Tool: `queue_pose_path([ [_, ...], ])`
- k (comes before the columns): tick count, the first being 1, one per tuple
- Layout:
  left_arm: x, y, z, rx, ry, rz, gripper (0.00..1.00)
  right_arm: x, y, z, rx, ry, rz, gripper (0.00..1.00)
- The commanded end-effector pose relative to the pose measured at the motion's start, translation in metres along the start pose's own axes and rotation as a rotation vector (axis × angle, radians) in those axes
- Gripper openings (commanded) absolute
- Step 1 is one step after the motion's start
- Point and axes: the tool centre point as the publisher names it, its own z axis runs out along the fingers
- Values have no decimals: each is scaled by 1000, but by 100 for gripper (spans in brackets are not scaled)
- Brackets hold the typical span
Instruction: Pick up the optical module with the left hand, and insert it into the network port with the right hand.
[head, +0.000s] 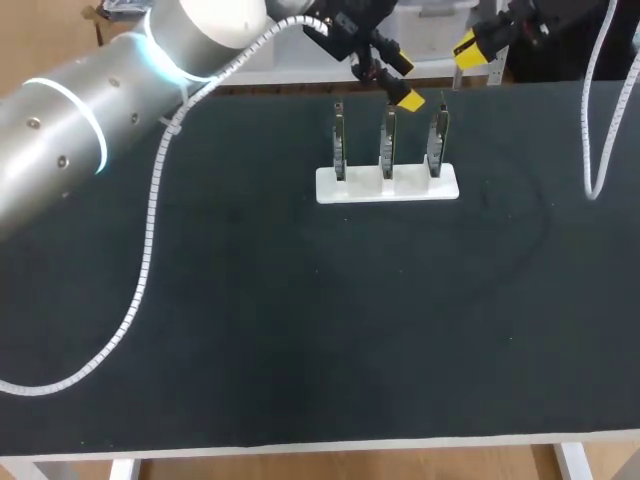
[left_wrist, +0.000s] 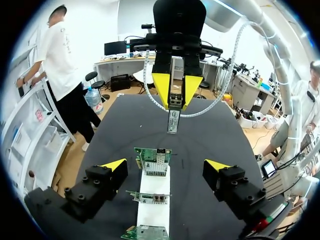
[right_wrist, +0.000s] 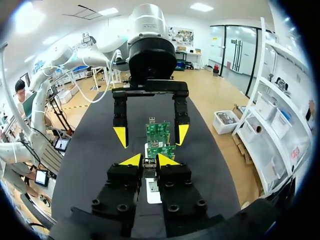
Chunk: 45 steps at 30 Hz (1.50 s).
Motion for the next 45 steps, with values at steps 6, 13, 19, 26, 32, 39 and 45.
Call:
queue_pose_path([
  [6, 2, -2, 5, 7, -13, -8, 100, 0, 1, 1, -2, 4, 2, 0],
  [13, 4, -1, 8, 17, -9, -11, 100, 1, 0, 2, -4, 3, 3, 0],
  [19, 4, 1, 9, 23, -7, -10, 100, 1, -1, 2, -4, 3, 4, 0],
  [26, 3, 2, 11, 31, -30, 9, 100, 2, -4, 3, -20, -5, -5, 0],
  [32, 3, 2, 11, 31, -30, 9, 100, 4, -6, 4, -46, 0, -9, 0],
  [39, 3, 2, 11, 31, -30, 9, 100, 8, -10, 4, -68, 7, -12, 0],
  [45, 3, 2, 11, 31, -30, 9, 100, 10, -13, 6, -94, 2, -9, 0],
])
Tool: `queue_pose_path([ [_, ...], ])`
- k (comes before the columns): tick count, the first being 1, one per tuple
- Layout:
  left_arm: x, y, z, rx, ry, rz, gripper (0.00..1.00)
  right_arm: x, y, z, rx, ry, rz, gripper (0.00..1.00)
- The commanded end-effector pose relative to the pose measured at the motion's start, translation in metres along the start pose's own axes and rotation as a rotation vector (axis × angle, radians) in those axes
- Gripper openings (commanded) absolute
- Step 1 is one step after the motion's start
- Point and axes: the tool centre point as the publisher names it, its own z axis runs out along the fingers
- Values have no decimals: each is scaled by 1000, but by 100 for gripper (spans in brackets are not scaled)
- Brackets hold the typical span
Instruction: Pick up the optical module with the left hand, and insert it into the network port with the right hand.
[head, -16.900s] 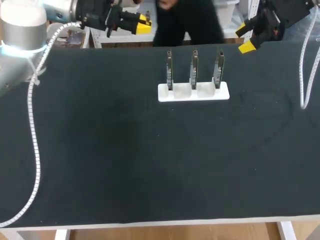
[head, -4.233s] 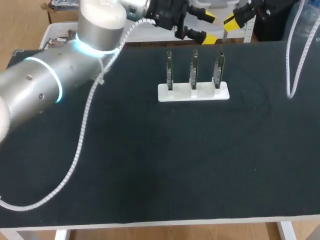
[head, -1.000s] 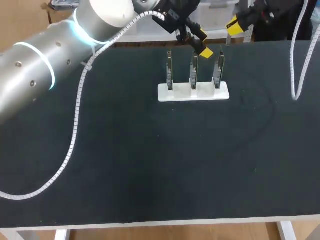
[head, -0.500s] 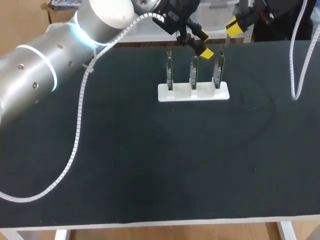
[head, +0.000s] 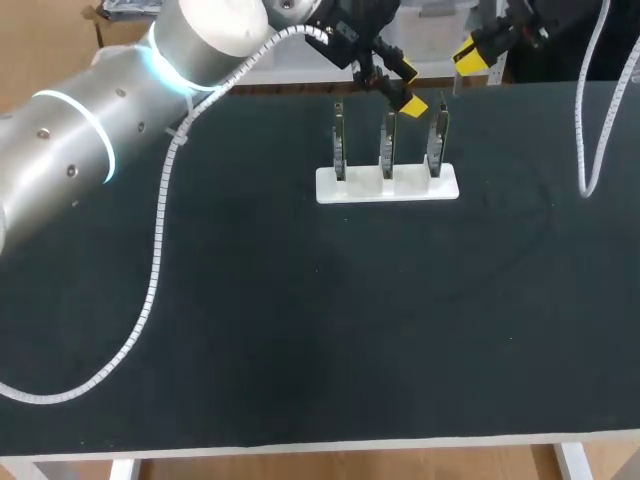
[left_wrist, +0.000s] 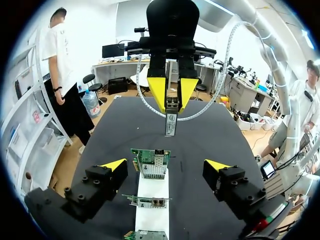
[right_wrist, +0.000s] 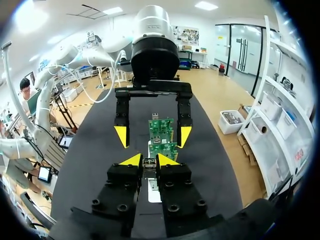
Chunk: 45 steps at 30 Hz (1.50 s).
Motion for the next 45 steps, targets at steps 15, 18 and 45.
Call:
queue_pose_path([
  [15, 0, 3, 0, 5, 2, 2, 100, -1, -12, 8, -37, -13, 11, 0],
  [18, 0, 3, 0, 5, 2, 2, 100, -1, -9, 10, -29, -18, 18, 0],
  [45, 0, 3, 0, 5, 2, 2, 100, 5, 8, 16, -16, -20, 55, 0],
])
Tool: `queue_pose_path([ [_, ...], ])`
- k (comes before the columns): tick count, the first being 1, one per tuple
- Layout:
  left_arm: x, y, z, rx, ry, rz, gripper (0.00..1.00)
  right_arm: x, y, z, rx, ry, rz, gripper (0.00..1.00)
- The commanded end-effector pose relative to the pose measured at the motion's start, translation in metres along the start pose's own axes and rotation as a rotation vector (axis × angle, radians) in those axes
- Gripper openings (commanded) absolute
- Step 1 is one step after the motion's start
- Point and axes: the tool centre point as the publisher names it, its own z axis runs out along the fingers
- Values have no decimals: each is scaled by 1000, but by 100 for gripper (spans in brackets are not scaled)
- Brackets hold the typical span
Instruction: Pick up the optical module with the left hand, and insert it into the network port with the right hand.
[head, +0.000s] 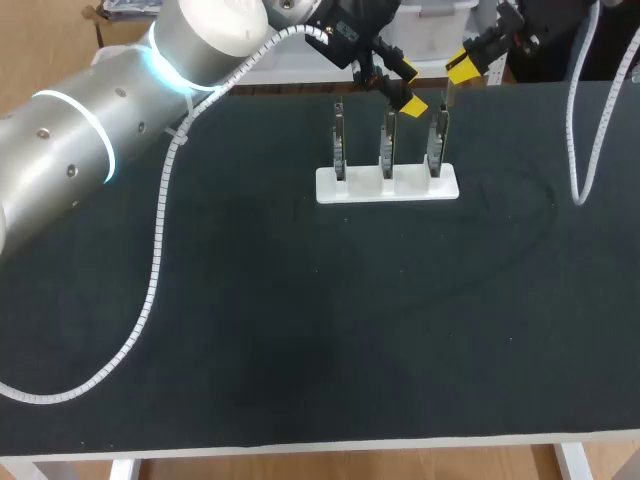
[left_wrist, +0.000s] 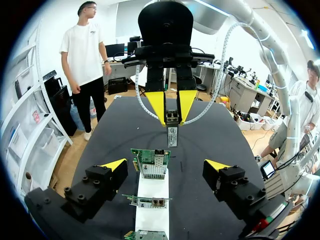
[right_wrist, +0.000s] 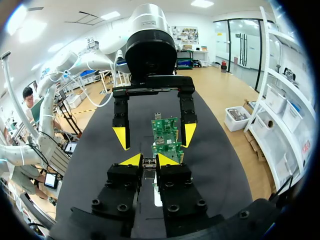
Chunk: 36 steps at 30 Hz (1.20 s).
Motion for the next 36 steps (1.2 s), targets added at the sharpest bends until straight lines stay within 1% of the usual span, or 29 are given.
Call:
queue_pose_path([
  [1, 0, 3, 0, 5, 2, 2, 100, 2, 6, 2, 28, 3, -5, 0],
  [11, 0, 3, 0, 5, 2, 2, 100, 2, -2, 2, 1, 21, -26, 0],
  [19, 0, 3, 0, 5, 2, 2, 100, 4, -2, 1, -11, 23, -28, 0],
  [36, 0, 3, 0, 5, 2, 2, 100, 5, -7, 2, -18, 17, -30, 0],
])
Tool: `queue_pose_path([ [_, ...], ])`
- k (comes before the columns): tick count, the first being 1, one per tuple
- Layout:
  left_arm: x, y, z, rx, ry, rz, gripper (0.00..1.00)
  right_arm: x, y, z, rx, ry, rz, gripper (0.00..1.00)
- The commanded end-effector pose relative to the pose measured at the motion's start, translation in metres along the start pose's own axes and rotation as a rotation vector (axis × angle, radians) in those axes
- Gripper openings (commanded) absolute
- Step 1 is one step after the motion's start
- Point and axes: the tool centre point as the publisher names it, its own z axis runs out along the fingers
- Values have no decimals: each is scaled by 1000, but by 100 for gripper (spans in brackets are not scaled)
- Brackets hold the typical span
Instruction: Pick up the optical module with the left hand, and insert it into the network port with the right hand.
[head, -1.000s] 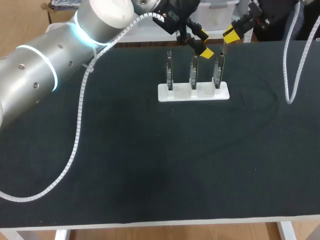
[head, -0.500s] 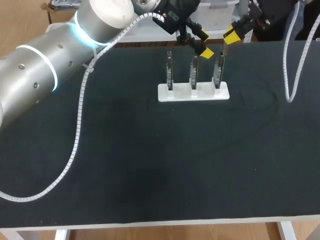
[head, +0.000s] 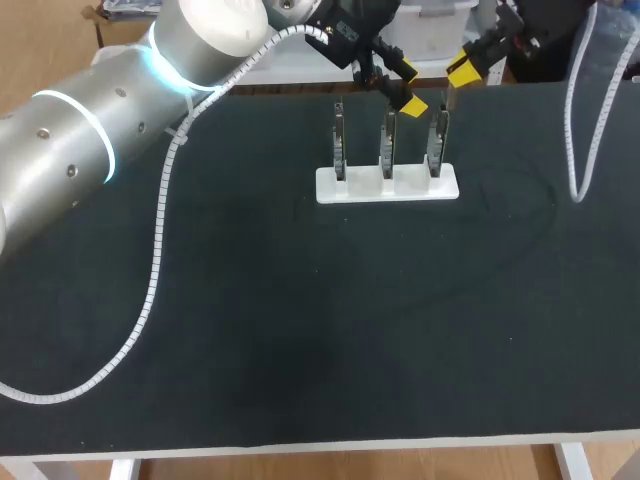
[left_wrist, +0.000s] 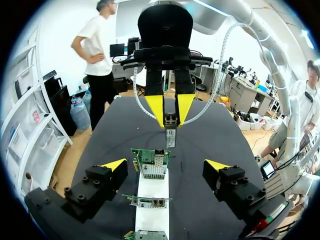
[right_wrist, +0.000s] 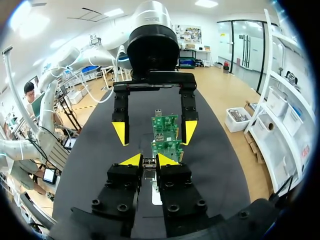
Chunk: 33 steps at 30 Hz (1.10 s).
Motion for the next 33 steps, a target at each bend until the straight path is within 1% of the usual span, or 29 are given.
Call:
queue_pose_path([
  [1, 0, 3, 0, 5, 2, 2, 100, 0, -4, 1, -8, -1, 0, 0],
  [14, 0, 3, 0, 5, 2, 2, 100, -2, -6, 5, -16, 4, -4, 0],
  [33, 0, 3, 0, 5, 2, 2, 100, 2, -12, 5, -15, 8, 4, 0],
])
